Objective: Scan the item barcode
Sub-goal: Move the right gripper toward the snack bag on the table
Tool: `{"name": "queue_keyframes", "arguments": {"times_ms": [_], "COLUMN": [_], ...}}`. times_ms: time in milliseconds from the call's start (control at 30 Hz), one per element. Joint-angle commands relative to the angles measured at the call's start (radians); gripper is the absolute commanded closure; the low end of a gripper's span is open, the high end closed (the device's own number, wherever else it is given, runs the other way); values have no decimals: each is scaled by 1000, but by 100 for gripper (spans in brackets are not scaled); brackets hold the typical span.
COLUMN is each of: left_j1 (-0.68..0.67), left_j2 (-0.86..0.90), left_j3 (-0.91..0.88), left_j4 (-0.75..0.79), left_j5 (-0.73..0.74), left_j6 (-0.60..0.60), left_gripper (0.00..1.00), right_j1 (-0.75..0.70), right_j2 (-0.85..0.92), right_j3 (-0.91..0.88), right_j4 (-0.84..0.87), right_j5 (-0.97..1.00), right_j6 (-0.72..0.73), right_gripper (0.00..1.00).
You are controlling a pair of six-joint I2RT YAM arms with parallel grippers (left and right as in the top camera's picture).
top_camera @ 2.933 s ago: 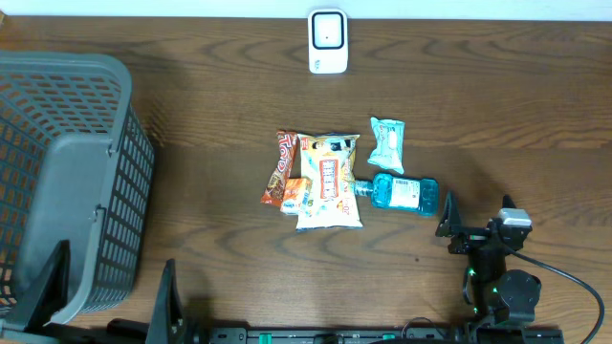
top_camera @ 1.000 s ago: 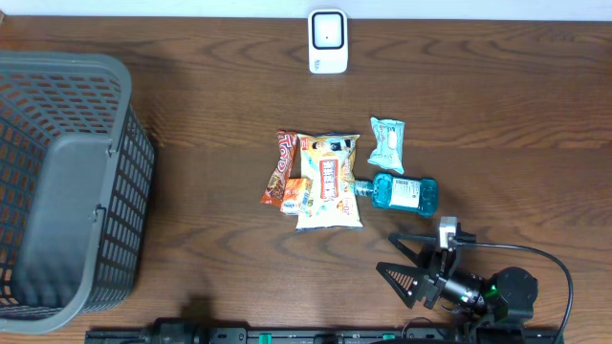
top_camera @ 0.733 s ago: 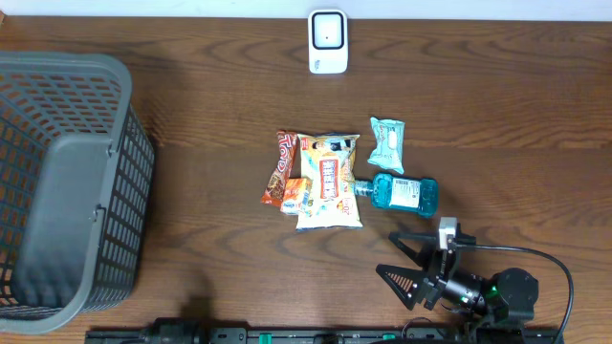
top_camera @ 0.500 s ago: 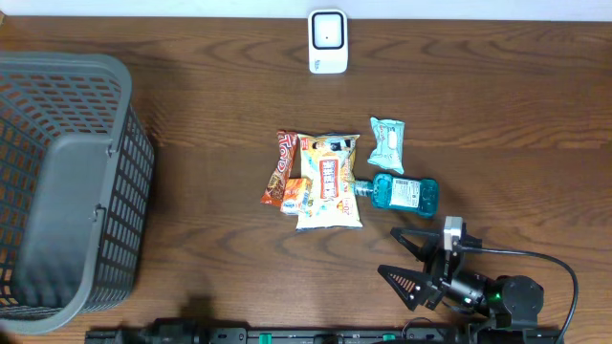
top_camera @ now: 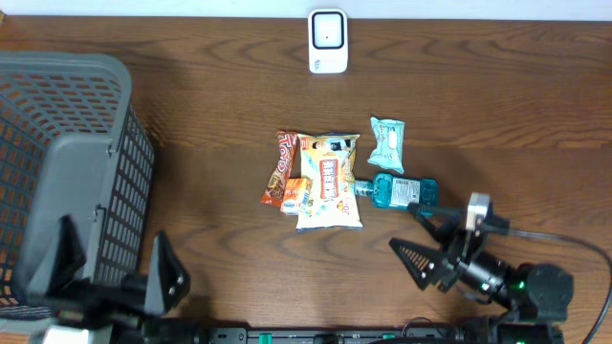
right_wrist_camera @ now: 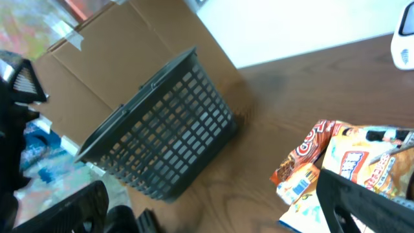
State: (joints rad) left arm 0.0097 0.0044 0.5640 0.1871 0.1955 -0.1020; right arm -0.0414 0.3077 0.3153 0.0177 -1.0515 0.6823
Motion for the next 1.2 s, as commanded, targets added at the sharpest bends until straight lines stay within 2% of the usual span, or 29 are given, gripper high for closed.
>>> {"name": "queue_keyframes", "arguments": {"times_ms": [0, 133, 267, 367, 433, 567, 700, 733, 933, 1167], "left_j1": [3, 3, 3, 3, 3, 3, 3, 3, 3, 2], "left_j2": [-1, -1, -1, -1, -1, 0, 0, 0, 0, 0], "left_j3": [-56, -128, -203, -264, -311, -346, -364, -369, -393, -484], "left_j4": [6, 6, 6, 5, -6, -35, -88, -105, -135, -158], "left_j5": [27, 143, 180, 179, 180, 199, 211, 196, 74, 81], "left_j6": [-50, -50, -64, -100, -103, -102, -102, -102, -103, -148], "left_gripper": [0, 0, 0, 1, 0, 0, 0, 1, 1, 1], "right_j1": [8, 26, 82, 162, 268, 413, 500, 515, 575, 587], "right_j2": [161, 358, 533, 643, 734, 826, 877, 888, 938, 1007], "right_j3": [123, 251, 397, 527, 650, 757, 776, 776, 774, 769], "right_j4": [-48, -107, -208, -372, -534, -657, -677, -681, -711, -642], "right_j5": [18, 41, 100, 252, 467, 737, 814, 814, 813, 806], "right_j6": [-139, -214, -288, -366, -417, -418, -418, -417, -417, -246], "right_gripper": [2, 6, 7, 7, 8, 7, 4, 1, 1, 1]}}
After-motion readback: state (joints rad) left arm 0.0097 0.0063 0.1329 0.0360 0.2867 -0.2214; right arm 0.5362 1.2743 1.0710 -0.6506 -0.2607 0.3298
